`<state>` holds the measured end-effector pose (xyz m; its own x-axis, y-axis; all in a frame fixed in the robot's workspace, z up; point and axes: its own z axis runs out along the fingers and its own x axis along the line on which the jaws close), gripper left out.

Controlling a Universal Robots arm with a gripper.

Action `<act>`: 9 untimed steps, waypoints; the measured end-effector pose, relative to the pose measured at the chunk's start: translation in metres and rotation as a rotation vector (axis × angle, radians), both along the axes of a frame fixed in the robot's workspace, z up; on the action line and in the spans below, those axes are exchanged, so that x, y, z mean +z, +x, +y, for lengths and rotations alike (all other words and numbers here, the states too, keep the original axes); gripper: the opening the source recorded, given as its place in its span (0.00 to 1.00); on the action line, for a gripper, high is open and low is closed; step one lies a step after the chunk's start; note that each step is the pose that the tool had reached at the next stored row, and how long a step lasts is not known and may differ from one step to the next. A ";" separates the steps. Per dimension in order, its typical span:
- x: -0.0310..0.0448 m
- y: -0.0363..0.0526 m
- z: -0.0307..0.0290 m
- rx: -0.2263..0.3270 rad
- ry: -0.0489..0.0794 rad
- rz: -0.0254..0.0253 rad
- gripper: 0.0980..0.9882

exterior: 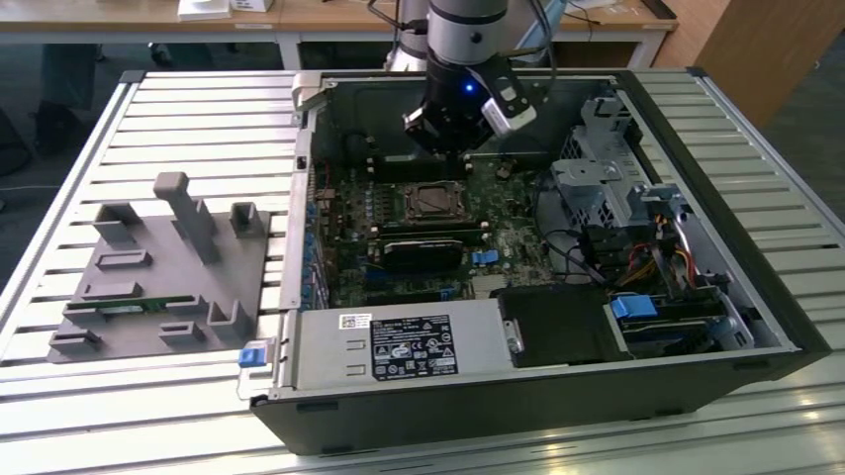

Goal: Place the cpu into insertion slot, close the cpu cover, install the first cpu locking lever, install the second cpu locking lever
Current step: 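Install the second cpu locking lever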

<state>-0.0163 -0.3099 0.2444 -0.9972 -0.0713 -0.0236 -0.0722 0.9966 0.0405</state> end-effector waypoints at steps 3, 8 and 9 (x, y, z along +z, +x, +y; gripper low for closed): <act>0.0000 0.0000 -0.0042 0.000 0.000 0.0000 0.01; 0.0000 0.0000 -0.0142 0.000 0.000 0.0002 0.01; -0.0001 0.0000 -0.0155 0.000 0.000 0.0016 0.01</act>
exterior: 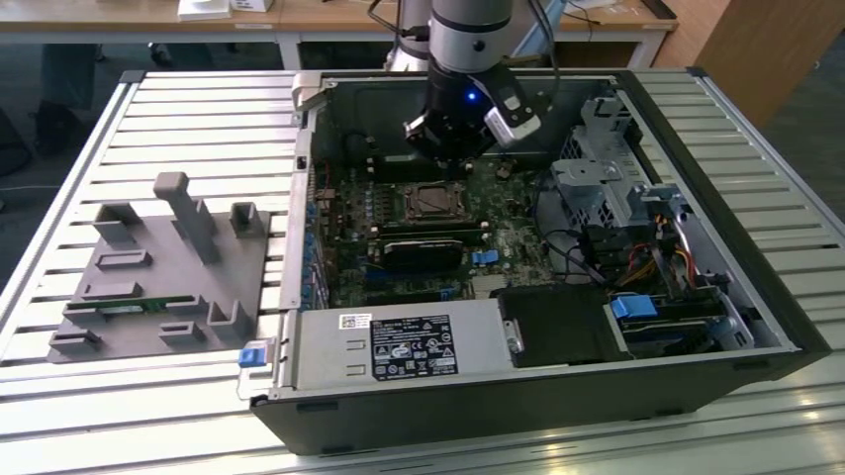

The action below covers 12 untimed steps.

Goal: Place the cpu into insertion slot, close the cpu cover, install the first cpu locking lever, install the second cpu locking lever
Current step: 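Install the second cpu locking lever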

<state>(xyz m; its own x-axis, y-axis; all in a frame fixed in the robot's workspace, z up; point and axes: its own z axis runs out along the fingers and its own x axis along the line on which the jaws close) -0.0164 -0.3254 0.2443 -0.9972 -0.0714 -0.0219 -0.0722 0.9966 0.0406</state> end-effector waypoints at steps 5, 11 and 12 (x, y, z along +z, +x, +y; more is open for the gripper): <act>-0.0018 0.0001 -0.0045 0.000 0.006 0.0129 0.01; -0.0040 0.0000 -0.0101 0.000 0.010 0.0131 0.01; -0.0042 0.0000 -0.0113 0.000 0.011 0.0131 0.01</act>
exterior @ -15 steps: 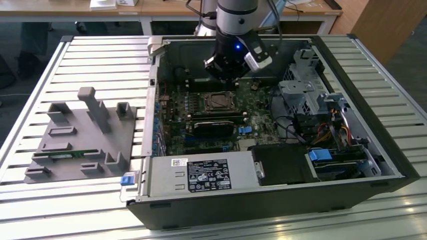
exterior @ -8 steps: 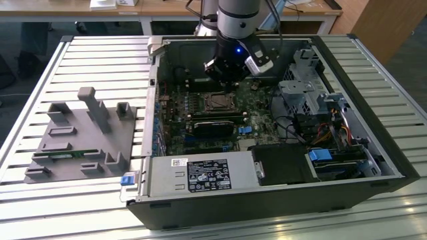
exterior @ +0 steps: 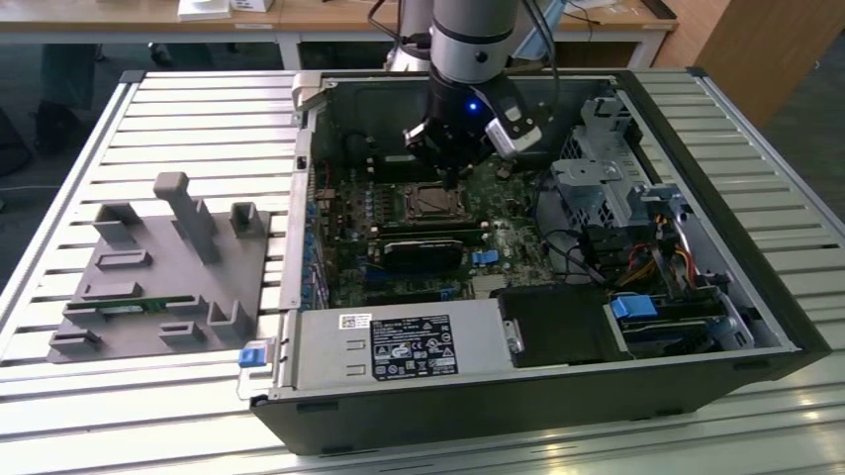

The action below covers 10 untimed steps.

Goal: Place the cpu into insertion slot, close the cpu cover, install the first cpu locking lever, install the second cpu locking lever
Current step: 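Install the second cpu locking lever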

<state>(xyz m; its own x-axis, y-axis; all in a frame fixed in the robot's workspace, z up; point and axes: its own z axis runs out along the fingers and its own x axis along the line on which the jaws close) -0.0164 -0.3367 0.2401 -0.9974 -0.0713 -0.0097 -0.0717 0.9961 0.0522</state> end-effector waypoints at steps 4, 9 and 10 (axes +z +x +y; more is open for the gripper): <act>-0.0005 0.0000 -0.0031 0.000 0.001 0.0000 0.01; -0.0012 0.0000 -0.0082 0.000 0.002 0.0000 0.01; -0.0014 0.0000 -0.0087 0.000 0.002 0.0000 0.01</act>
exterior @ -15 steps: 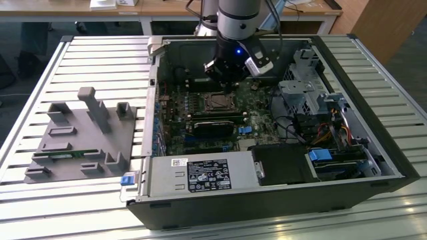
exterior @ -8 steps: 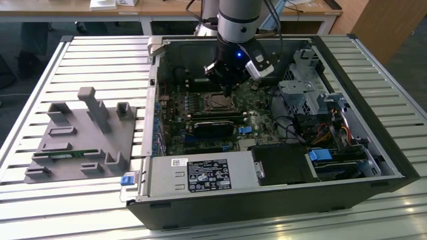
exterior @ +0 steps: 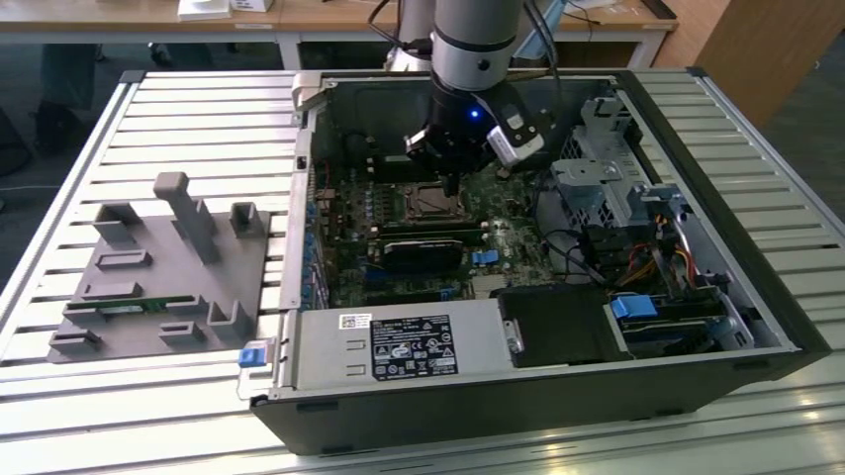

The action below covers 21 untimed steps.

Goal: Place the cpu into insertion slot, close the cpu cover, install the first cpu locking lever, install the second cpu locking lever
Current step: 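Install the second cpu locking lever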

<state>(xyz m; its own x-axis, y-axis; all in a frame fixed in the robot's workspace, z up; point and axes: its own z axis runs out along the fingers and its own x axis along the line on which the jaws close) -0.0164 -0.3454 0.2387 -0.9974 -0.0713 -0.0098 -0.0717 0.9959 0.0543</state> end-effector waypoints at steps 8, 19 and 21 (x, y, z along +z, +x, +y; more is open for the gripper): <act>-0.0014 0.0024 -0.0011 0.000 0.001 0.0022 0.01; -0.0033 0.0036 -0.0071 0.000 0.011 0.0081 0.01; -0.0059 0.0039 -0.0087 0.000 0.011 0.0108 0.01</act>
<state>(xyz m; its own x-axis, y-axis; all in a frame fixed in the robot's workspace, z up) -0.0125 -0.3541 0.2328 -0.9975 -0.0714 0.0001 -0.0712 0.9953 0.0663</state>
